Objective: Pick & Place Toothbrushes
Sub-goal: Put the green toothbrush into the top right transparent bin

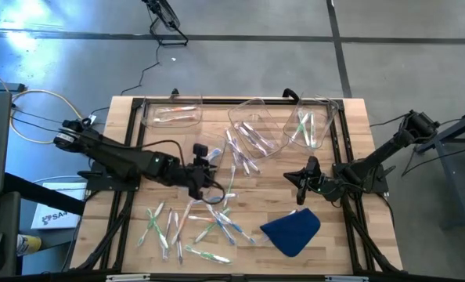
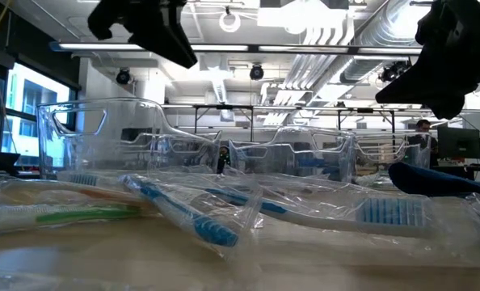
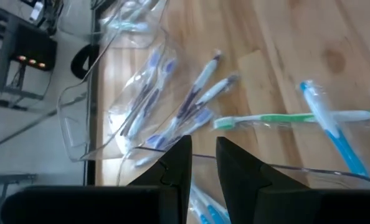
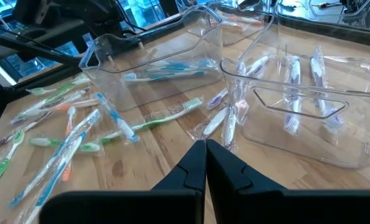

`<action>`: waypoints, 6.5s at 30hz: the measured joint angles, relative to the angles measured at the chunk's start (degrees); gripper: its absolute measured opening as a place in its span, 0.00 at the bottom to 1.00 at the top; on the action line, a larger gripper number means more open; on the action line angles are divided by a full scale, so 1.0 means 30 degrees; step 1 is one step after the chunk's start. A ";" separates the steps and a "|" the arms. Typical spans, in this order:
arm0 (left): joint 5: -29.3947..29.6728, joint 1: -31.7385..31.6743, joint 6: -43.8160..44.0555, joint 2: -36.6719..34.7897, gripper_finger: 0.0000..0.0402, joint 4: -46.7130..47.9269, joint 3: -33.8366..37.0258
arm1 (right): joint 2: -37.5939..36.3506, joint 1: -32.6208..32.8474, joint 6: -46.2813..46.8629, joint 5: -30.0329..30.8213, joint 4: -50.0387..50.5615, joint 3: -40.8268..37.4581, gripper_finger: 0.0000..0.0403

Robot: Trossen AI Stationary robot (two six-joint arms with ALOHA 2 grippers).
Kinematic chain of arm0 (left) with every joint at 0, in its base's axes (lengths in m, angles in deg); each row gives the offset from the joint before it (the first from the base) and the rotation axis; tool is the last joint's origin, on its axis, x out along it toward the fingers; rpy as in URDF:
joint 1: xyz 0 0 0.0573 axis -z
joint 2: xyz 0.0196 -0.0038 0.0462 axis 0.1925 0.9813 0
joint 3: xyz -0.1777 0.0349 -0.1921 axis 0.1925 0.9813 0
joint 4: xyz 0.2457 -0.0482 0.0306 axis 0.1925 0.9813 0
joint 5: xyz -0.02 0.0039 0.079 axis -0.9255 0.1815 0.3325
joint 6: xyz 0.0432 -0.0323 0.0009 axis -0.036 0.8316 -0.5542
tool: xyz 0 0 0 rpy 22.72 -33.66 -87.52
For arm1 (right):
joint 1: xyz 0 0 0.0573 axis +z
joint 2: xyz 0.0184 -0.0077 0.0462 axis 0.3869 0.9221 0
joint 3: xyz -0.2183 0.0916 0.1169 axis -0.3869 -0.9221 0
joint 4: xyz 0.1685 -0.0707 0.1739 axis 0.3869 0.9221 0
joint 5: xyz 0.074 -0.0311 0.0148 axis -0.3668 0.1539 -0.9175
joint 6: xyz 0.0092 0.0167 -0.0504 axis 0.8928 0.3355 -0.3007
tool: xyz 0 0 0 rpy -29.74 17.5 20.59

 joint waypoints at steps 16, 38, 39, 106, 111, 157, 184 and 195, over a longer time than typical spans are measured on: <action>0.0016 0.0149 0.0006 0.0002 0.17 -0.0150 0.0015 | 0.0000 0.0000 0.0007 0.0015 0.0039 0.0000 0.01; -0.5533 0.1584 0.2294 0.0009 0.17 -0.2345 0.0029 | 0.0000 0.0000 -0.0058 0.0007 0.0121 0.0000 0.01; -0.5568 0.1913 0.2327 0.0009 0.17 -0.2368 0.0029 | 0.0000 0.0005 -0.0058 0.0003 0.0119 0.0000 0.01; -0.0458 0.7218 0.7472 0.2838 0.06 -0.5036 -0.1989 | 0.0000 0.0005 -0.0977 -0.0996 0.0410 0.0007 0.01; -0.0483 0.7566 0.9769 0.4582 0.01 -0.1331 -0.4732 | 0.0001 0.0001 -0.1194 -0.0961 0.0410 0.0007 0.01; -0.5805 0.7770 2.1571 0.7411 0.00 0.5804 -0.5646 | 0.0007 0.0007 -0.1596 -0.1501 0.1409 0.0015 0.01; -0.5303 0.7767 2.1666 0.7673 0.32 0.3061 -0.5639 | 0.0007 0.0005 -0.1610 -0.1508 0.1409 0.0007 0.01; -0.6968 0.7770 2.3384 0.9750 0.32 0.3762 -0.5639 | 0.0007 0.0004 -0.1931 -0.1501 0.1411 0.0007 0.01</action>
